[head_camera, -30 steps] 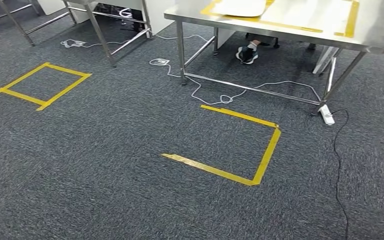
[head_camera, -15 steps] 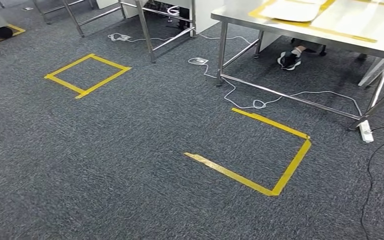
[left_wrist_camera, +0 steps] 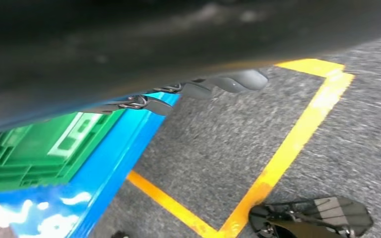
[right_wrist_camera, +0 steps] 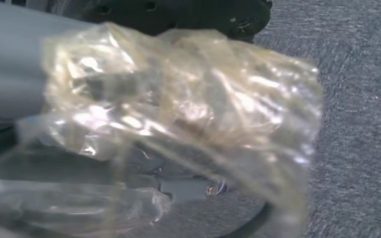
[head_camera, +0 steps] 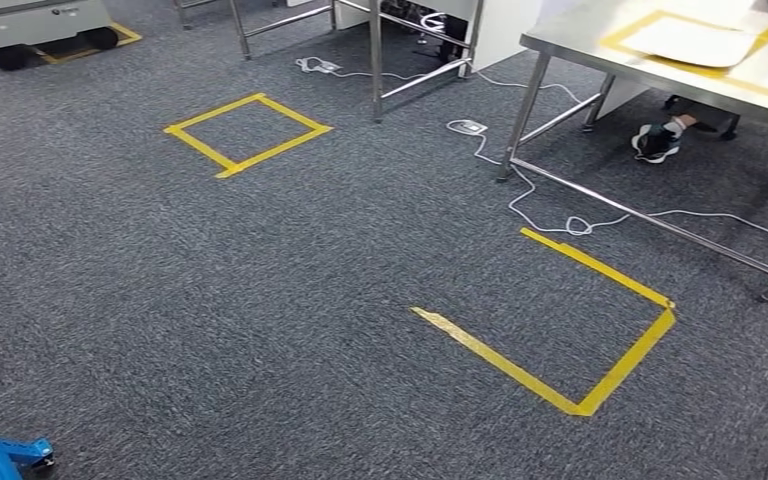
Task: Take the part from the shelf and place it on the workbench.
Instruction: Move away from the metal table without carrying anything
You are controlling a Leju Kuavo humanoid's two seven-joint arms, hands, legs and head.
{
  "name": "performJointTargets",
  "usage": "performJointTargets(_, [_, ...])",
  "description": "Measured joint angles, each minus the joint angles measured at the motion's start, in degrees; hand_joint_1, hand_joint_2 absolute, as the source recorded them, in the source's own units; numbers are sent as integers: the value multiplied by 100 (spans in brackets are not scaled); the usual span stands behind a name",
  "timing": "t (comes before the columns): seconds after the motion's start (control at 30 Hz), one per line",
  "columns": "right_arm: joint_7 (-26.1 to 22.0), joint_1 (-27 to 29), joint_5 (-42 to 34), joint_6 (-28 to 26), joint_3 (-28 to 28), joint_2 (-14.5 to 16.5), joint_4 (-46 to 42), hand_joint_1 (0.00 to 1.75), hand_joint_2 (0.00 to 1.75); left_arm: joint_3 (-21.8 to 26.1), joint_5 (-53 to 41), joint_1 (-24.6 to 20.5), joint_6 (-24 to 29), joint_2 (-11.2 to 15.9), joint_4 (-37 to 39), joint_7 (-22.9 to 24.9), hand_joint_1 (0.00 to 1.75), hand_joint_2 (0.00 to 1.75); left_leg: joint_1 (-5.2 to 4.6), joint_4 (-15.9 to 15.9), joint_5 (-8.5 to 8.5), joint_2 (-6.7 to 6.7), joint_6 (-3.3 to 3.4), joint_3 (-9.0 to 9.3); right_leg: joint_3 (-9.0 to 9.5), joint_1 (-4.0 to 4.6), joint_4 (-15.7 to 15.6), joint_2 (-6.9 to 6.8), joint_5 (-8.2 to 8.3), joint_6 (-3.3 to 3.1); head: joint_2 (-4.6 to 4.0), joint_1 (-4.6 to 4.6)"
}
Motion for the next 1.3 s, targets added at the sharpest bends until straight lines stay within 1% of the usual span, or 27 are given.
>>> performJointTargets(0.03, [1, 4, -3, -1, 5, 1, -4, 0, 0, 36, 44, -5, -22, -6, 1, 0, 0, 0, 2, -11, 18, -50, 41, -5, -102, -8, 205, 135, -138, 14, 0, 8])
performJointTargets(0.07, [5, 11, -5, -2, 8, 1, -5, 0, 0, 72, 76, -14, -38, -14, 1, 0, 0, 0, 0, -16, 27, -103, 72, -15, -271, -11, 543, 297, -325, 15, 0, 15])
performJointTargets(0.1, [9, 20, -8, -4, 9, 1, -7, 0, 0, 104, 97, -23, -48, -20, 1, 0, 0, 0, -14, -16, 30, -164, 96, -28, -482, -4, 965, 410, -512, 3, 0, 20])
performJointTargets(0.13, [14, 28, -9, -5, 9, 1, -7, 0, 0, 134, 111, -28, -52, -31, 1, 0, 0, 0, -32, -15, 31, -232, 109, -35, -688, 5, 1351, 468, -637, -11, 0, 19])
performJointTargets(0.17, [18, 35, -9, -5, 8, 1, -7, 0, 0, 162, 117, -29, -55, -39, 1, 0, 0, 0, -51, -15, 30, -303, 118, -34, -835, 16, 1587, 496, -660, -32, 0, 18])
performJointTargets(0.2, [19, 39, -10, -6, 8, 1, -7, 0, 0, 183, 124, -28, -56, -47, 1, 0, 0, 0, -68, -14, 28, -376, 124, -26, -883, 29, 1603, 512, -563, -59, 0, 18])
performJointTargets(0.23, [19, 40, -10, -6, 7, 1, -8, 0, 0, 198, 130, -28, -57, -55, 1, 0, 0, 0, -82, -13, 26, -452, 125, -12, -818, 42, 1378, 536, -358, -93, 0, 17])
performJointTargets(0.27, [19, 40, -9, -7, 7, 1, -9, 0, 0, 207, 137, -30, -63, -63, 1, 0, 0, 0, -90, -13, 23, -526, 125, 1, -678, 55, 1002, 601, -105, -135, 0, 19])
performJointTargets(0.3, [19, 39, -8, -8, 8, -1, -10, 0, 0, 213, 143, -36, -74, -75, 1, 0, 0, 0, -102, -8, 18, -595, 119, 6, -531, 62, 618, 741, 88, -181, 0, 14])
performJointTargets(0.33, [20, 40, -3, -10, 10, -3, -13, 0, 0, 222, 152, -46, -88, -86, 1, 0, 0, 0, -105, 1, 15, -668, 106, -4, -401, 63, 293, 869, 210, -211, 0, 15])
performJointTargets(0.4, [29, 40, 13, -15, 14, -7, -15, 0, 0, 246, 180, -61, -122, -105, 1, 0, 0, 0, -97, 17, 21, -769, 64, -48, -278, 64, 39, 1034, 237, -235, 0, 16])
performJointTargets(0.6, [34, 39, 33, -20, 16, -7, -16, 0, 0, 278, 206, -56, -149, -112, 1, 0, 0, 0, -69, 15, 40, -837, 22, -85, -252, 79, 25, 989, 235, -232, 0, 21])
performJointTargets(0.63, [31, 38, 50, -21, 13, -5, -20, 0, 0, 310, 225, -52, -179, -116, 1, -5, 0, 0, -69, 128, -39, -720, -15, -147, -233, 71, -8, 904, 249, -254, 0, 5])
performJointTargets(0.73, [23, 48, 105, -15, -3, -3, -31, 0, 0, 446, 311, -68, -298, -142, 1, -26, 0, 0, -40, 1367, -618, -263, -170, -763, -167, 48, -104, 440, 261, -330, 0, -37])
performJointTargets(0.77, [23, 52, 110, -13, -5, -3, -31, 0, 0, 474, 329, -68, -318, -147, 1, -28, 0, 0, -18, 1606, -657, -232, -198, -878, -166, 50, -103, 329, 241, -330, 0, -35])
performJointTargets(0.8, [23, 51, 110, -12, -6, -3, -31, 0, 0, 493, 340, -57, -327, -149, 1, -29, 0, 0, -3, 1453, -513, -210, -210, -791, -160, 49, -102, 258, 221, -321, 0, -37])
performJointTargets(0.83, [23, 50, 111, -11, -6, -3, -32, 0, 0, 514, 352, -47, -335, -149, 0, -30, 0, 0, 8, 1113, -313, -149, -215, -602, -142, 48, -102, 193, 198, -307, 0, -37])
performJointTargets(0.9, [23, 52, 116, -5, -6, -3, -38, 0, 0, 554, 372, -51, -348, -154, -2, -31, 0, 0, 2, 358, -30, 72, -188, -189, -86, 68, -92, 83, 139, -252, 0, -35])
performJointTargets(0.93, [24, 50, 123, 0, -6, -3, -43, 0, 0, 573, 376, -59, -352, -161, -3, -31, 0, 0, -13, 138, 17, 144, -152, -73, -62, 82, -87, 36, 115, -217, 0, -20])
performJointTargets(0.97, [25, 44, 132, 3, -6, -3, -48, 0, 0, 593, 379, -64, -357, -169, -4, -31, 0, 0, -33, 49, 15, 165, -109, -36, -43, 91, -86, -7, 99, -180, 0, -6])
performJointTargets(1.03, [25, 22, 146, 11, -4, -3, -56, 0, 0, 629, 382, -49, -363, -181, -6, -31, 0, 0, -52, 19, 31, 64, -13, -47, 10, 73, -97, -72, 78, -111, 0, 14])
performJointTargets(1.1, [23, 13, 150, 22, -1, -3, -61, 0, 0, 650, 384, -31, -369, -188, -8, -31, 0, 0, -45, -24, 65, -28, 70, -42, -39, 46, 79, 85, -80, -59, 1, 31])
performJointTargets(1.17, [21, 26, 152, 30, -4, -3, -62, 0, 0, 669, 385, -34, -390, -197, -13, -33, 0, 0, -44, -42, 82, -129, 126, -45, -353, 37, 721, 363, -442, -42, 1, 56])
performJointTargets(1.2, [20, 33, 156, 31, -8, -3, -62, 0, 0, 680, 385, -38, -400, -201, -15, -35, 0, 0, -51, -41, 80, -188, 142, -51, -565, 38, 1134, 444, -616, -41, 1, 60])
performJointTargets(1.23, [21, 39, 160, 33, -10, -3, -61, 0, 0, 693, 386, -38, -412, -206, -16, -37, 0, 0, -57, -41, 77, -250, 149, -50, -749, 39, 1459, 485, -703, -41, 0, 59])
performJointTargets(1.27, [21, 42, 164, 37, -11, -3, -61, 0, 0, 707, 385, -36, -421, -211, -17, -37, 0, 0, -62, -39, 72, -320, 152, -43, -857, 40, 1596, 505, -670, -46, 0, 58])
performJointTargets(1.3, [20, 42, 169, 42, -11, -3, -61, 0, 0, 720, 384, -35, -425, -215, -17, -38, 0, 0, -64, -38, 68, -391, 148, -31, -858, 40, 1505, 519, -522, -53, 0, 59])
